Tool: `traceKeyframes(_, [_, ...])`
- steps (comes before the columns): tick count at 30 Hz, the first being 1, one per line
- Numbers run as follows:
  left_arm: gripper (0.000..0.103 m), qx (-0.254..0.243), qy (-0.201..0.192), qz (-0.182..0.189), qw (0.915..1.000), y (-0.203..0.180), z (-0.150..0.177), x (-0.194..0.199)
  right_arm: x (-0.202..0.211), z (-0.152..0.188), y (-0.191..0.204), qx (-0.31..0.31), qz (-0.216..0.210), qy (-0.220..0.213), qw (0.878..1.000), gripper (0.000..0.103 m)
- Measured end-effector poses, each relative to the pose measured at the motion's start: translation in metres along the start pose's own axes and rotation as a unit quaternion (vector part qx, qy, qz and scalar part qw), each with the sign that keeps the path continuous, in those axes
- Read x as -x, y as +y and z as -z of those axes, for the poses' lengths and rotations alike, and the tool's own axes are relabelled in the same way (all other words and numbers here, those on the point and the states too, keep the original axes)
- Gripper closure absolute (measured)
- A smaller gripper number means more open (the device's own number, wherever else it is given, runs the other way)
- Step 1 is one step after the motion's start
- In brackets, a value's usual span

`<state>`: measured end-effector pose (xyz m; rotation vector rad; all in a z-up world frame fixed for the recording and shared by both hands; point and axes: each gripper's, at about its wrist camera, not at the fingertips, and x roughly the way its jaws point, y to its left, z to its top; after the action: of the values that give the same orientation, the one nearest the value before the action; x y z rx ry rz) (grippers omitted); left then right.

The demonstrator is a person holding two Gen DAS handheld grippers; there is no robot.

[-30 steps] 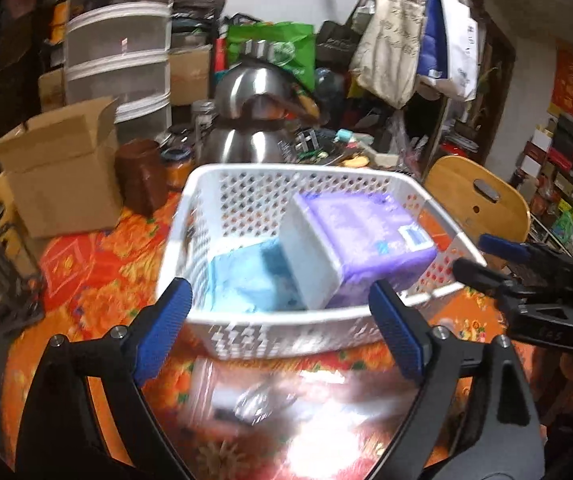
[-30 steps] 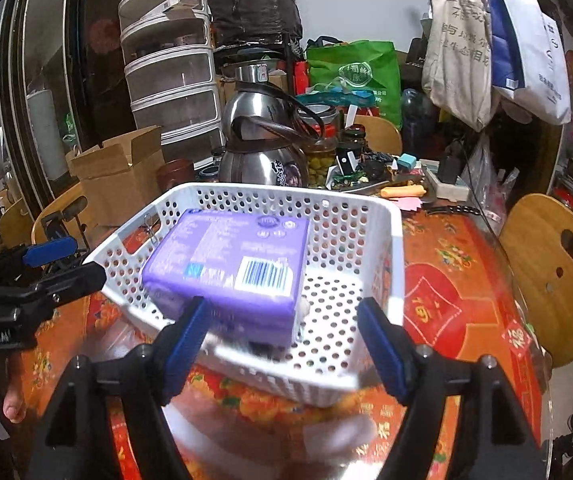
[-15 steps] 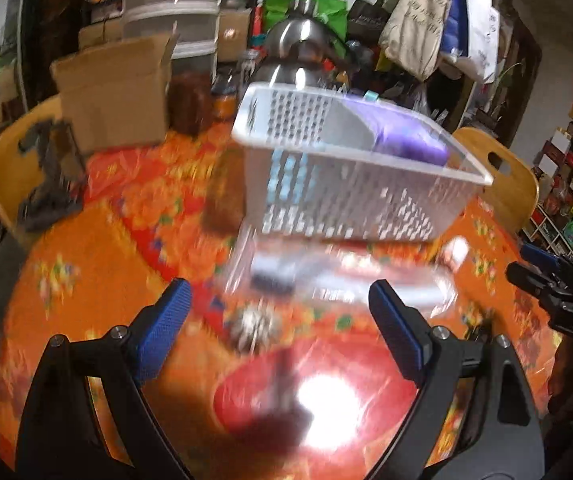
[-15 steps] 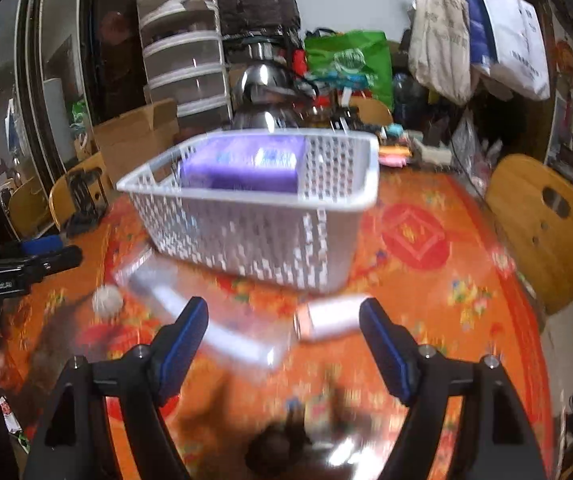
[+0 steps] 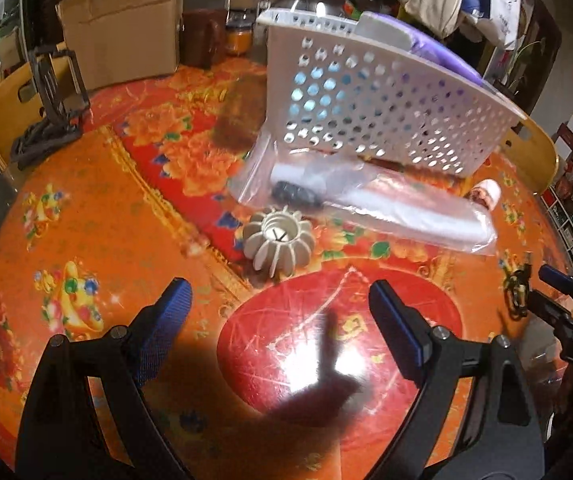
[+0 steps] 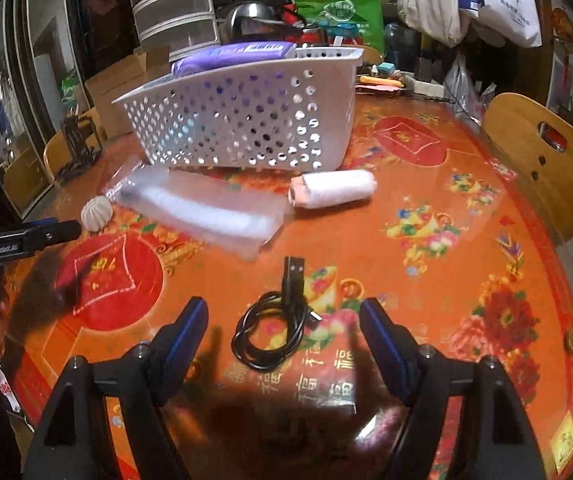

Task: Organize soft objects
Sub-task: 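Close the right tool on the black cable while the left tool grips the white flower-shaped object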

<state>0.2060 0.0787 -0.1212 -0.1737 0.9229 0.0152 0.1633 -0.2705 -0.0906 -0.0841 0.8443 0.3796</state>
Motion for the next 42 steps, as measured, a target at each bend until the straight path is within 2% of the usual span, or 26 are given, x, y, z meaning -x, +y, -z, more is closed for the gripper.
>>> traceKeyframes(5, [0.014,0.003,0.015,-0.007,0.9999,0.004,-0.002,-0.014,-0.007,0.001,0.002,-0.001,-0.006,0.008,1.0,0.026])
traceKeyframes(13, [0.014,-0.008,0.02,-0.007,0.9997,-0.002,-0.008,-0.023,-0.018,-0.004,0.0,-0.013,0.003,0.028,1.0,0.053])
traceKeyframes(16, [0.014,-0.009,0.017,-0.012,0.9997,-0.004,-0.009,-0.025,-0.019,-0.006,-0.003,-0.015,0.009,0.029,0.999,0.058])
traceKeyframes(20, [0.015,-0.007,0.02,-0.011,0.9997,-0.004,-0.012,-0.031,-0.02,-0.008,-0.002,-0.007,0.015,0.031,0.999,0.059])
traceKeyframes(23, [0.023,-0.01,0.016,-0.019,0.9997,-0.006,-0.014,-0.034,-0.022,-0.008,0.0,-0.003,0.02,0.031,0.999,0.06])
traceKeyframes(24, [0.029,-0.011,0.014,-0.022,0.9996,-0.006,-0.015,-0.034,-0.022,-0.009,0.0,-0.001,0.021,0.031,0.999,0.06])
traceKeyframes(26, [0.047,-0.009,0.006,-0.027,0.9996,-0.005,-0.016,-0.034,-0.022,-0.008,0.001,0.001,0.022,0.031,0.999,0.061])
traceKeyframes(27, [0.061,-0.009,0.002,-0.03,0.9995,-0.004,-0.017,-0.033,-0.022,-0.009,0.002,0.001,0.022,0.031,0.999,0.061])
traceKeyframes(31, [0.063,-0.001,-0.009,-0.017,0.9998,0.0,-0.016,-0.031,-0.022,-0.009,0.001,0.001,0.017,0.03,0.999,0.063])
traceKeyframes(42, [0.063,-0.012,-0.038,-0.016,0.9991,-0.003,-0.011,-0.014,-0.019,-0.009,0.001,-0.005,0.006,0.024,1.0,0.065])
